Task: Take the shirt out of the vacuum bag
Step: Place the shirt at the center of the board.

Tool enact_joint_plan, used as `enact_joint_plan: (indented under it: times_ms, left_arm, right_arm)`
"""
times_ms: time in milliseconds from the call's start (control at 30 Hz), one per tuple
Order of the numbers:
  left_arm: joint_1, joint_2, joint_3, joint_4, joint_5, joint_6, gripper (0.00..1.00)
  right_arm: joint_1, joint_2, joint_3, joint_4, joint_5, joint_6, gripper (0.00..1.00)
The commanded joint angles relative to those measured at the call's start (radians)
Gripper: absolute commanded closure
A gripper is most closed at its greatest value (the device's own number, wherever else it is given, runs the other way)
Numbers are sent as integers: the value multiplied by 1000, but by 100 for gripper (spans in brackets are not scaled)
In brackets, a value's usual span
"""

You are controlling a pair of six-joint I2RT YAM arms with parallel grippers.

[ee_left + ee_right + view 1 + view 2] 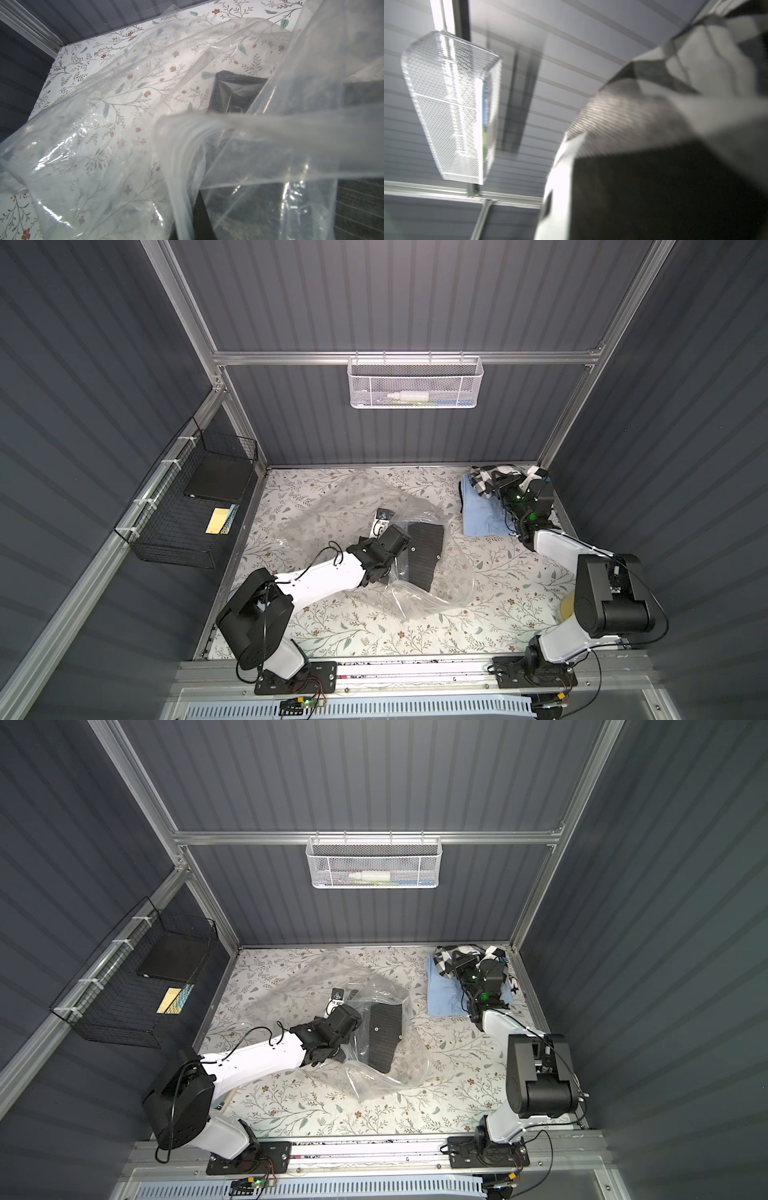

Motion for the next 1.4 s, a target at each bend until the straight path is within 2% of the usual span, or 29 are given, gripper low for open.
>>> enact_joint_plan:
  times_ms: [0,167,367,633,800,867,933,1000,1067,1167,1367]
  left_arm:
    - [6,13,26,-30,-14,15,100]
    - [6,7,26,-33,-15,20,100]
    - [6,14,31,-34,-3,24,100]
    - [6,22,36,-34,16,31,100]
    - [6,25,34,-38,27,30,100]
    - [6,26,31,-38,29,29,100]
    - [5,24,33,-40,28,29,100]
    - [6,23,35,-42,27,28,100]
    - [6,22,37,-43,25,30,100]
    - [6,26,40,-43,24,30,100]
    - [5,32,47,-51,26,30,100]
  right_arm:
    - [0,-5,-9,135,-76,124,100]
    - [5,25,-130,293,-60,193,100]
    - [27,71,-247,370,-25,152,100]
    - [58,130,-387,412,60,101,100]
    - [59,127,-405,309,131,42,100]
    - [60,132,-401,316,118,18,100]
    - [60,118,-389,285,96,-2,83]
    - [61,93,-359,208,57,-21,60]
    - [76,62,-334,148,33,-43,49]
    - [123,-11,-313,42,41,-103,41]
    - [161,-202,-289,-224,120,-191,33]
